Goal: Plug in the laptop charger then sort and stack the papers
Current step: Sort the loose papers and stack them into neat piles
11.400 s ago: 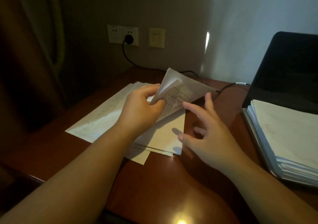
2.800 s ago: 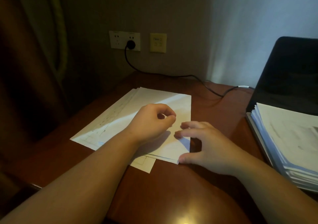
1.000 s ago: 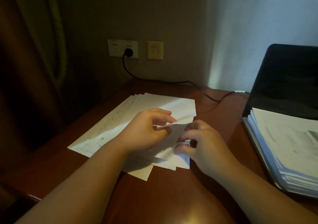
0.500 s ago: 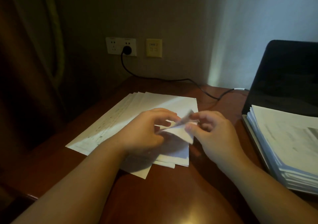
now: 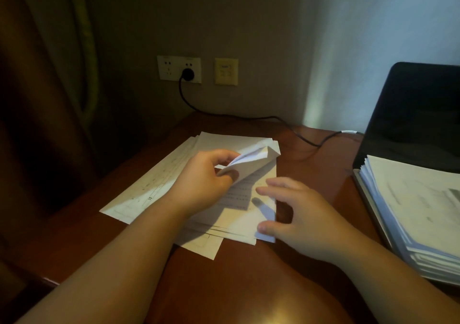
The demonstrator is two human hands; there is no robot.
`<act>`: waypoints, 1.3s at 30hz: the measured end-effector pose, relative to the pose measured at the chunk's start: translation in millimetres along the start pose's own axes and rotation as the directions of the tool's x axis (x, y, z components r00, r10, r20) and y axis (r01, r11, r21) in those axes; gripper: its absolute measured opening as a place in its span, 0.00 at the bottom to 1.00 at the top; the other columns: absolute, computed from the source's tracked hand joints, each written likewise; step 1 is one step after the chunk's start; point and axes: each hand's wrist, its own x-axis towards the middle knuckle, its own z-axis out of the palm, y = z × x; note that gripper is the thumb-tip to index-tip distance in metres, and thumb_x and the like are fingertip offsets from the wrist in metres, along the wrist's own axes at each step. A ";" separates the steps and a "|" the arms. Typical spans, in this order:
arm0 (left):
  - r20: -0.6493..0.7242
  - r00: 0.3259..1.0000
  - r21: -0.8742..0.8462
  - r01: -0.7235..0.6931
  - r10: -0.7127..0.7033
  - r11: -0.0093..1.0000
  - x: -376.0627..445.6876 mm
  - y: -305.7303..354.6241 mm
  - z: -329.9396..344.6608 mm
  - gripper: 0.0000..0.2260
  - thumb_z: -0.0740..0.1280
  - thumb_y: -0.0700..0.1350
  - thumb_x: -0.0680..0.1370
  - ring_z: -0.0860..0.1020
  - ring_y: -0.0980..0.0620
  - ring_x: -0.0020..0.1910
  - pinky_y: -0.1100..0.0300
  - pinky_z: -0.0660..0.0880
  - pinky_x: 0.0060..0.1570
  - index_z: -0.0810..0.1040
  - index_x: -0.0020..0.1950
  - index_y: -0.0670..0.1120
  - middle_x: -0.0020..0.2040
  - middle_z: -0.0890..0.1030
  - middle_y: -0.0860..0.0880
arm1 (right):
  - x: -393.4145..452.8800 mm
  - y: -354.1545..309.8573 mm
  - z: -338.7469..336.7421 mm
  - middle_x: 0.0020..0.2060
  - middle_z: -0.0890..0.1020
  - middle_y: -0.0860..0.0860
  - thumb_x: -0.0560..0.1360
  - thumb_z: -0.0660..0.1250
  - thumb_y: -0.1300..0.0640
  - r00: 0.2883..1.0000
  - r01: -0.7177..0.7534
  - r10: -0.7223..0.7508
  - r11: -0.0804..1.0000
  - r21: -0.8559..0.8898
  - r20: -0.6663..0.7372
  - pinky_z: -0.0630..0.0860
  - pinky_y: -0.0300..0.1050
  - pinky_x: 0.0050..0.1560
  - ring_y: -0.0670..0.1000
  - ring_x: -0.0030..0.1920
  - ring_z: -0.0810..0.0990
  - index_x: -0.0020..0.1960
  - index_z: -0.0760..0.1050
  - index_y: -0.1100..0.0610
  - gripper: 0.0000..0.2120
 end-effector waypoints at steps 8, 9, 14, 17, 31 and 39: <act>0.077 0.997 0.065 -0.019 0.014 0.998 -1.8 2.0 1.0 0.13 0.67 0.45 0.81 0.77 0.60 0.49 0.70 0.77 0.36 0.78 0.61 0.62 0.50 0.78 0.64 | 5.1 -5.2 3.2 0.56 0.72 0.34 0.73 0.71 0.43 0.999 0.032 -0.033 0.998 -0.046 -0.012 0.74 0.39 0.57 0.40 0.58 0.70 0.63 0.79 0.45 0.19; 0.088 0.996 0.059 -0.035 0.030 0.998 -1.5 1.8 0.0 0.11 0.67 0.46 0.81 0.78 0.60 0.49 0.69 0.78 0.37 0.78 0.59 0.62 0.50 0.79 0.63 | 5.7 -4.9 5.3 0.55 0.73 0.36 0.73 0.71 0.42 0.999 0.034 -0.036 0.998 -0.045 -0.032 0.74 0.39 0.56 0.40 0.57 0.71 0.61 0.80 0.45 0.18; 0.179 0.979 -0.026 -0.092 0.096 0.995 -3.6 6.9 -2.0 0.07 0.67 0.48 0.80 0.82 0.59 0.47 0.64 0.80 0.44 0.83 0.55 0.57 0.47 0.83 0.60 | 8.5 -2.5 9.6 0.50 0.73 0.34 0.71 0.71 0.41 0.981 0.024 -0.016 0.999 0.042 -0.191 0.68 0.37 0.49 0.40 0.56 0.68 0.51 0.82 0.42 0.11; 0.182 0.978 -0.015 -0.096 0.097 0.995 -4.8 10.1 -1.8 0.08 0.67 0.50 0.80 0.80 0.65 0.43 0.69 0.75 0.38 0.83 0.57 0.56 0.49 0.81 0.62 | 10.2 -1.9 8.7 0.46 0.73 0.34 0.70 0.72 0.40 0.958 0.002 0.026 0.995 0.096 -0.287 0.69 0.34 0.45 0.41 0.53 0.70 0.51 0.82 0.42 0.12; 0.037 0.995 -0.049 -0.089 0.091 0.995 -2.7 -2.7 -3.0 0.14 0.67 0.43 0.80 0.78 0.58 0.51 0.65 0.81 0.43 0.75 0.59 0.63 0.52 0.76 0.64 | 3.4 3.8 -1.6 0.54 0.73 0.27 0.72 0.73 0.45 0.978 -0.011 0.047 0.984 0.176 -0.203 0.70 0.27 0.47 0.31 0.54 0.73 0.56 0.72 0.35 0.16; 0.044 0.996 -0.003 -0.083 0.083 0.997 -3.2 -1.5 0.0 0.12 0.68 0.44 0.80 0.77 0.57 0.51 0.64 0.81 0.43 0.78 0.59 0.60 0.51 0.78 0.61 | 1.5 2.8 -2.8 0.64 0.69 0.31 0.71 0.74 0.42 1.000 0.019 -0.017 0.998 -0.062 0.024 0.64 0.30 0.54 0.34 0.60 0.65 0.66 0.76 0.41 0.24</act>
